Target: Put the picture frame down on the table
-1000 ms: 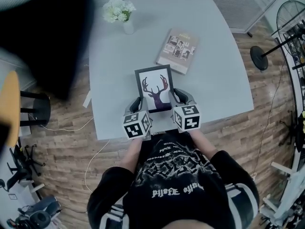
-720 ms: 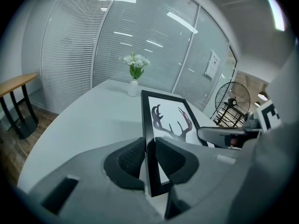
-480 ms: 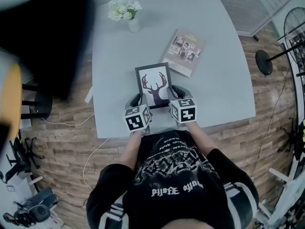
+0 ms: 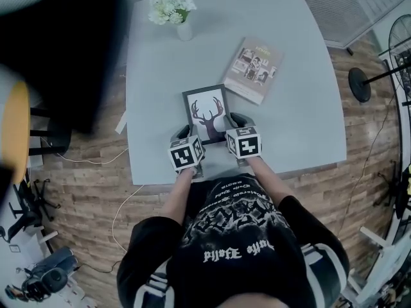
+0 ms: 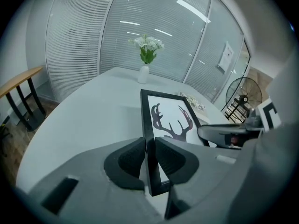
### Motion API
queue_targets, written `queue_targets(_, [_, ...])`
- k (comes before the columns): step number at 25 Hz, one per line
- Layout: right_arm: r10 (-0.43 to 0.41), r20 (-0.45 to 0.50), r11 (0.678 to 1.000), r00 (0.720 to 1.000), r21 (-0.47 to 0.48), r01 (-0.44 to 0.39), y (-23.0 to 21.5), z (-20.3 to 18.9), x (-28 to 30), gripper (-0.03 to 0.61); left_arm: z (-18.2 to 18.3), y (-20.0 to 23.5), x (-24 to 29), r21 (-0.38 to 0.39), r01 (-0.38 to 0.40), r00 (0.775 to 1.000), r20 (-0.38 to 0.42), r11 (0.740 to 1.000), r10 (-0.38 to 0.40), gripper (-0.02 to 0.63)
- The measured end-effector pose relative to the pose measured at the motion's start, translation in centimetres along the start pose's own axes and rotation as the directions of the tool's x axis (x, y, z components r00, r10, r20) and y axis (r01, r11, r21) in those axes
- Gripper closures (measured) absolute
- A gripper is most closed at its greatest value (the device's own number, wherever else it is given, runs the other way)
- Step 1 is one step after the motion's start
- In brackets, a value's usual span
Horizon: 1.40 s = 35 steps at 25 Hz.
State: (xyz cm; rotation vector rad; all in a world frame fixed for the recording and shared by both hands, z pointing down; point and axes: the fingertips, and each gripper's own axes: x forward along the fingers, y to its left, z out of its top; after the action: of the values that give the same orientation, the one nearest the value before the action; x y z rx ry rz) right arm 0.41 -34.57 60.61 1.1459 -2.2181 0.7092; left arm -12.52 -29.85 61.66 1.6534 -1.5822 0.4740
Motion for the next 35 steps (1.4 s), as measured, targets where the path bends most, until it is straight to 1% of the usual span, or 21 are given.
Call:
queue_targets(10, [-0.011, -0.060, 1.000, 0.998, 0.000, 0.011, -0.6, -0.8, 2.1, 0.505, -0.6, 0.8, 2.0, -0.017, -0.015, 0.998, -0.063, 1.000, 0.014, 0.532])
queue_targets(21, [-0.010, -0.116, 1.000, 0.993, -0.011, 0.009, -0.3, -1.9, 3.4, 0.505, -1.3, 1.7, 2.8, -0.024, -0.035, 0.993, -0.114, 0.999, 0.032, 0.532])
queue_targets(30, [-0.032, -0.153, 0.999, 0.988, -0.010, 0.031, -0.6, -2.5, 3.9, 0.505, -1.8, 1.8, 3.5, -0.023, -0.031, 0.989, -0.144, 0.999, 0.027, 0.531])
queue_targets(35, [-0.027, -0.165, 1.000, 0.986, 0.007, 0.028, -0.7, -2.7, 4.2, 0.505, -1.9, 1.9, 3.8, -0.024, -0.028, 0.988, -0.150, 0.999, 0.024, 0.531])
